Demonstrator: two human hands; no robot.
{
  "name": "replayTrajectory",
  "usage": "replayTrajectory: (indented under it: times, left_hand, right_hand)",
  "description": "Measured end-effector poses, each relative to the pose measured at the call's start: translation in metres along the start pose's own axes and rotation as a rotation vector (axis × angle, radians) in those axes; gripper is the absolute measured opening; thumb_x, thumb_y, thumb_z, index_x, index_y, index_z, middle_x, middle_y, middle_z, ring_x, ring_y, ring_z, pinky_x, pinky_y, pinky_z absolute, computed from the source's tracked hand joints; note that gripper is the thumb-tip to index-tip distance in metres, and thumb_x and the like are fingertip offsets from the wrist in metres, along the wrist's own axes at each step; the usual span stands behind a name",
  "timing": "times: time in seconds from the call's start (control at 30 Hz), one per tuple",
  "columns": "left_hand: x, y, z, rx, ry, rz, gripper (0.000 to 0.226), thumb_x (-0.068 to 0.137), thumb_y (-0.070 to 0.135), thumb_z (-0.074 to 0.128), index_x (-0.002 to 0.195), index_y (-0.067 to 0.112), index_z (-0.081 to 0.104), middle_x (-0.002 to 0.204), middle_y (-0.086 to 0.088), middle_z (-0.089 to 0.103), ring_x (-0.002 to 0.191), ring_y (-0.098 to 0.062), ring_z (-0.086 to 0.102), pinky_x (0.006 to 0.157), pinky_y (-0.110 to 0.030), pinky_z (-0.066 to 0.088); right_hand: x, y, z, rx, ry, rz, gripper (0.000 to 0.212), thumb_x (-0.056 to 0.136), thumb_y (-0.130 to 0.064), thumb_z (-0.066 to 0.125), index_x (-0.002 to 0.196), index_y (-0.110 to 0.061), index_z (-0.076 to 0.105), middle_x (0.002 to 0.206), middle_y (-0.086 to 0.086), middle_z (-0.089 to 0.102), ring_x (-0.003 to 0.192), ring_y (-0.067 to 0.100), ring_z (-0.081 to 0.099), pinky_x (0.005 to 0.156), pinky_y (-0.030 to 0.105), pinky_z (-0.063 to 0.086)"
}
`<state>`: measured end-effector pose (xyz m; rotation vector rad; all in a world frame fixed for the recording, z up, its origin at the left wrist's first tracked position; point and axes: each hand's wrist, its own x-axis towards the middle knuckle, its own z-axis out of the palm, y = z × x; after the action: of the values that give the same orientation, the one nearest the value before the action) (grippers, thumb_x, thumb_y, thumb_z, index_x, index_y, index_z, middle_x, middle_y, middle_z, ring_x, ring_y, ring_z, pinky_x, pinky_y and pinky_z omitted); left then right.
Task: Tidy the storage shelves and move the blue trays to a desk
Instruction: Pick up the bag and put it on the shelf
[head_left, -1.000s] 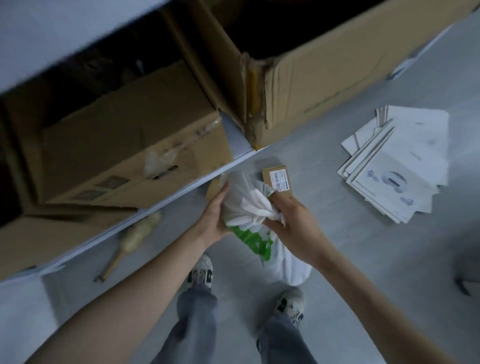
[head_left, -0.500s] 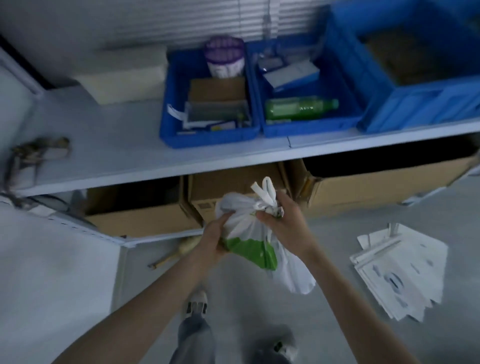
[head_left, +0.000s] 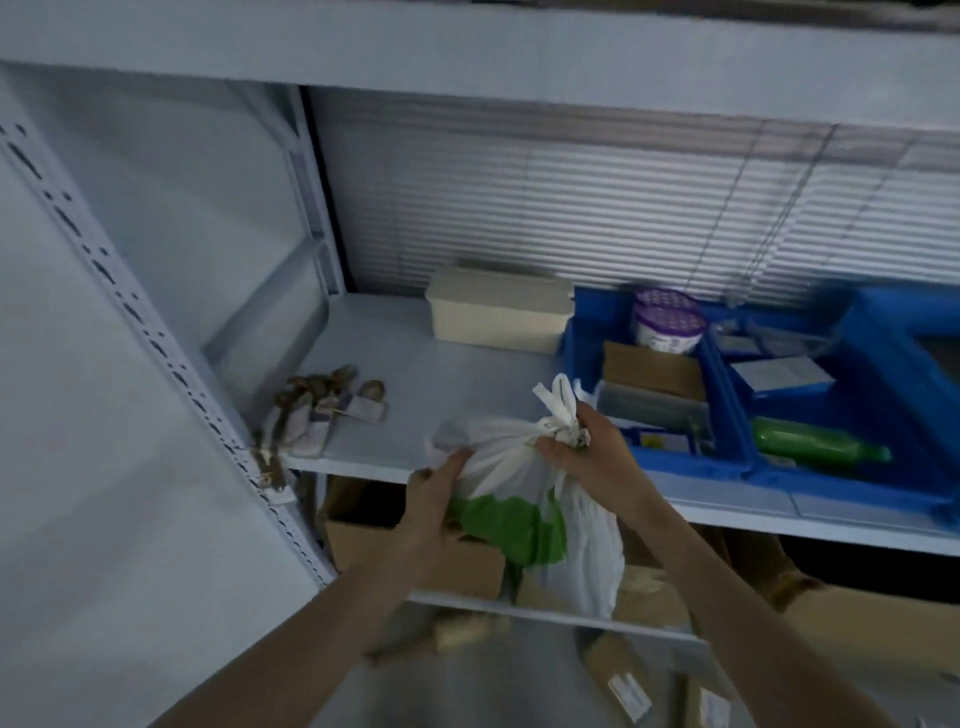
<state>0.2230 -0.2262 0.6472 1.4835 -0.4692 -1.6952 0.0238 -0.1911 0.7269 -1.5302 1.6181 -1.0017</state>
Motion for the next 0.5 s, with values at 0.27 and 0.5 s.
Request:
replayTrajectory:
  times: [0.27, 0.5]
  left_hand:
    - [0.073, 0.061, -0.012, -0.146, 0.025, -0.007, 0.059, 0.076, 0.037, 0.083, 0.12, 0.009, 0.055, 0.116, -0.012, 0.064, 0.103, -0.037, 0.064, 0.075, -0.056, 0.06]
    - [0.138, 0.081, 0.006, -0.089, 0.023, -0.038, 0.045, 0.083, 0.032, 0.078, 0.117, 0.008, 0.062, 0.115, -0.016, 0.066, 0.099, -0.041, 0.066, 0.08, -0.064, 0.056]
  right_hand:
    - [0.121, -0.032, 0.039, -0.154, -0.04, -0.045, 0.021, 0.086, -0.011, 0.071, 0.099, -0.001, 0.058, 0.083, 0.007, 0.061, 0.076, 0.021, 0.058, 0.067, 0.033, 0.041]
    - [0.195, -0.004, 0.052, -0.418, -0.068, -0.097, 0.018, 0.089, -0.02, 0.066, 0.097, -0.014, 0.05, 0.08, -0.001, 0.058, 0.08, 0.026, 0.059, 0.066, 0.037, 0.042]
